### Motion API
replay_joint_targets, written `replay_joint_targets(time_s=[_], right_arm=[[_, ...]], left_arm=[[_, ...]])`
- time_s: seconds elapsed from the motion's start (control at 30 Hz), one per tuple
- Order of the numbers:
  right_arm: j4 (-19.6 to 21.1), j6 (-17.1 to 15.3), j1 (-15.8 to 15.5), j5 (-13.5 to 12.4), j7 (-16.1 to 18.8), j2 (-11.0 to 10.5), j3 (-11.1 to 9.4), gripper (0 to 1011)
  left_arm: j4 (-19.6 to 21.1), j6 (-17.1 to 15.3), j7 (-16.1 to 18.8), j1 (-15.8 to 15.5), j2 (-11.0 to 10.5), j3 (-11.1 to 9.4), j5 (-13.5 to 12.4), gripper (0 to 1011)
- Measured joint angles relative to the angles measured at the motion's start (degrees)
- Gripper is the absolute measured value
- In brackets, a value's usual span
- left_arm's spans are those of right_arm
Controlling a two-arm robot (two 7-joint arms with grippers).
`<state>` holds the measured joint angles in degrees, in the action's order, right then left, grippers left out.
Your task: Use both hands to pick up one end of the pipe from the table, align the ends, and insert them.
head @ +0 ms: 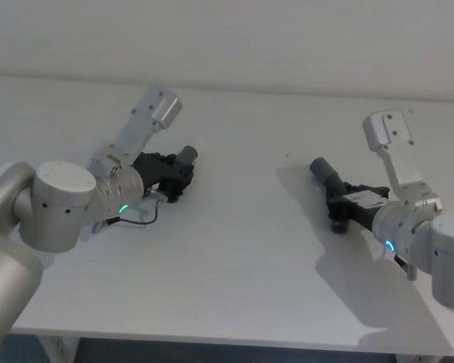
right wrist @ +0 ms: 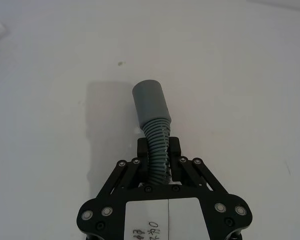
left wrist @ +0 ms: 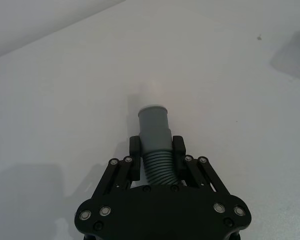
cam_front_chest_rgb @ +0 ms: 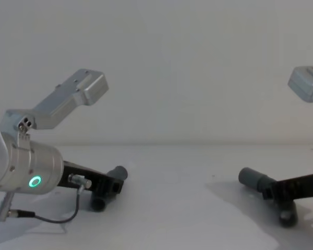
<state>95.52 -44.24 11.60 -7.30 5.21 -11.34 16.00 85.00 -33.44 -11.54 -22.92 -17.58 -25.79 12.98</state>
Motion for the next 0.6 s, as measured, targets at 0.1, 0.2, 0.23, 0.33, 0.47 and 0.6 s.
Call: replay_joint_targets(time_s=[0.1,0.2,0.23,0.33,0.47,0.6], right_arm=[[0.1,2.2,-0.3,0.1,0.6,-0.4,0.0,233],[0.1,3.7,-0.6,0.1,1.1,-0.8,-0.1,235],[0.2,4.9,-0.7,0.2,1.5,-1.0,-0.1,235],[0.4,7.2,-0.9,0.3,2.4,-1.6,-0.2,233],[0.7,10.5,-1.2,0.3,4.0,-2.7,-0.2,233],[0.8,12.3,-1.3,0.3,5.1,-3.6,-0.3,235]], left_arm=[[0.2,0.2,-0.3,-0.3,-0.2,-0.5,-0.6,371],[0.4,0.6,-0.5,-0.6,-0.4,-0.9,-1.2,370],[0.6,0.9,-0.6,-0.8,-0.5,-1.1,-1.5,370],[1.1,2.0,-1.1,-1.4,-1.0,-1.6,-2.2,370],[1.8,3.6,-2.3,-2.1,-1.9,-2.2,-3.1,370],[2.6,5.8,-4.3,-3.0,-3.2,-2.7,-3.7,370]])
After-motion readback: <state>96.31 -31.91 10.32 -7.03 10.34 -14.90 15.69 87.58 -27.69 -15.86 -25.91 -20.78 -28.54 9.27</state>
